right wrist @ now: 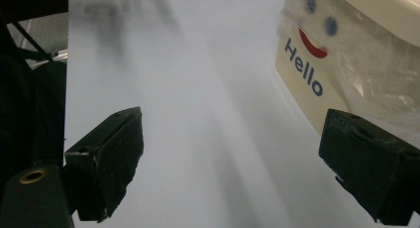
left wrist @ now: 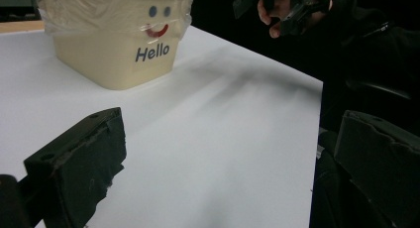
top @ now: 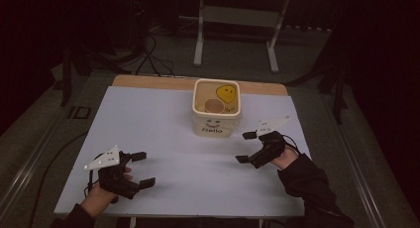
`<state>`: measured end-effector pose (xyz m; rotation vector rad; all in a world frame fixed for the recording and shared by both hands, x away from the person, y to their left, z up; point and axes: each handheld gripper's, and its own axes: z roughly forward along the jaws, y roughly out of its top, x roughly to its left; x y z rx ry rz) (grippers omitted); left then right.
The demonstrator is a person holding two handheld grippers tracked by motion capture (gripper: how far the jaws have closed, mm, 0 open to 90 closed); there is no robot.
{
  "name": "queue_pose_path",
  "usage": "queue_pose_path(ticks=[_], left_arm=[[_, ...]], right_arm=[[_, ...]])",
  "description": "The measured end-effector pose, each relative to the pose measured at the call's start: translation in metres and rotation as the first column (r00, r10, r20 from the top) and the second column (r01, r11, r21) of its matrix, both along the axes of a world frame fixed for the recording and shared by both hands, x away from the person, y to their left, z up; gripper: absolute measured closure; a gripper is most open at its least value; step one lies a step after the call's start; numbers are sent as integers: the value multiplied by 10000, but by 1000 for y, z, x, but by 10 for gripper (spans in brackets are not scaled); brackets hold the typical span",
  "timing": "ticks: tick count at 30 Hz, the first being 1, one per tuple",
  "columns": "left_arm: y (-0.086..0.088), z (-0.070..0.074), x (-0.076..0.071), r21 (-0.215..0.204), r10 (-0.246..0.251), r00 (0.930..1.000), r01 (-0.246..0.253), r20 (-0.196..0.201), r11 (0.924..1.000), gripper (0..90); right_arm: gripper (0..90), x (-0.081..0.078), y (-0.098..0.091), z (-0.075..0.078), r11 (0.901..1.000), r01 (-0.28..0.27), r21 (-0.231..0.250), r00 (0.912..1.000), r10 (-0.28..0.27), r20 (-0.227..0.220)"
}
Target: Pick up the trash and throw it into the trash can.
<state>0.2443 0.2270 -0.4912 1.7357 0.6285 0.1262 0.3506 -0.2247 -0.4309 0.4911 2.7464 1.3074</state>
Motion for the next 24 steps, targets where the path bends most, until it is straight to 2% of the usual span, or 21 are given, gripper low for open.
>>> queue_pose_path(ticks=[12, 18, 24], left_arm=[[-1, 0, 0, 48, -37, 10000, 37, -13, 10000, 5], [-2, 0, 0, 100, -50, 10000, 50, 10, 9999, 5], [-2, 0, 0, 97, -65, 10000, 65, 31, 9999, 5]], right_arm=[[100, -9, -15, -21, 9964, 496, 685, 9981, -470, -386], [100, -9, -15, -36, 9952, 638, 748, 9959, -587, -686], [100, -8, -12, -40, 9954, 591, 759, 9953, -529, -815]])
